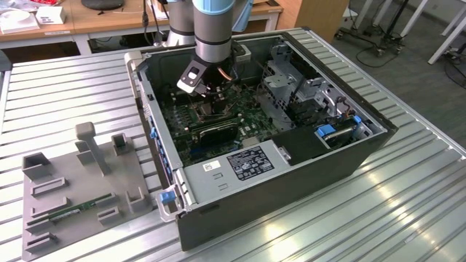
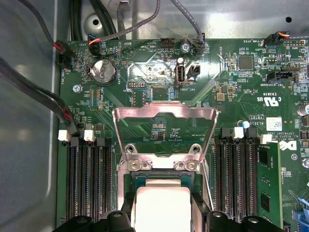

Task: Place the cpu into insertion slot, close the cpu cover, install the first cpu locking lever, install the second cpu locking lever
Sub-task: 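Place the cpu into insertion slot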

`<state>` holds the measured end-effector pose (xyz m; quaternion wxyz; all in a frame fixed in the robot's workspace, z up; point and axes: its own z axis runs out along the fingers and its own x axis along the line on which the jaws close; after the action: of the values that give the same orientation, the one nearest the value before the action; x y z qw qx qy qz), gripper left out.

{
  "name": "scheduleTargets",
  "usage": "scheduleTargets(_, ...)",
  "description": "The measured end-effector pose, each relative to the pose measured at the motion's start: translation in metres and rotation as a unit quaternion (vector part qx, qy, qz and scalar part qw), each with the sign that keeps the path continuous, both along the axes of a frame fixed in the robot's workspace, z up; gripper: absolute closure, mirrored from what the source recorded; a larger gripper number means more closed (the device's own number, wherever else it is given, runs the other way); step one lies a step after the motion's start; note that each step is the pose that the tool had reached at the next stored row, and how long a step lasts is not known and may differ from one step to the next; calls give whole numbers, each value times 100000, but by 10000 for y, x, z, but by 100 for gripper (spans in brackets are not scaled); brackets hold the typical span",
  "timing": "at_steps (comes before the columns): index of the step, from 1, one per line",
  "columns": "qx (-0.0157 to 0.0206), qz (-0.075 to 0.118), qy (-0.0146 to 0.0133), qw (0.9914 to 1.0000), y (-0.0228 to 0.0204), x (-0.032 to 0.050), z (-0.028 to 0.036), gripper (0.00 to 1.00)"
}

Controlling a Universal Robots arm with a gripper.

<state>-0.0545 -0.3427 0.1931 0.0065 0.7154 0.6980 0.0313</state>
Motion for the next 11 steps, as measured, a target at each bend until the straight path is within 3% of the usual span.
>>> scheduleTargets(11,0,4,-7,100000,0,3,27,46)
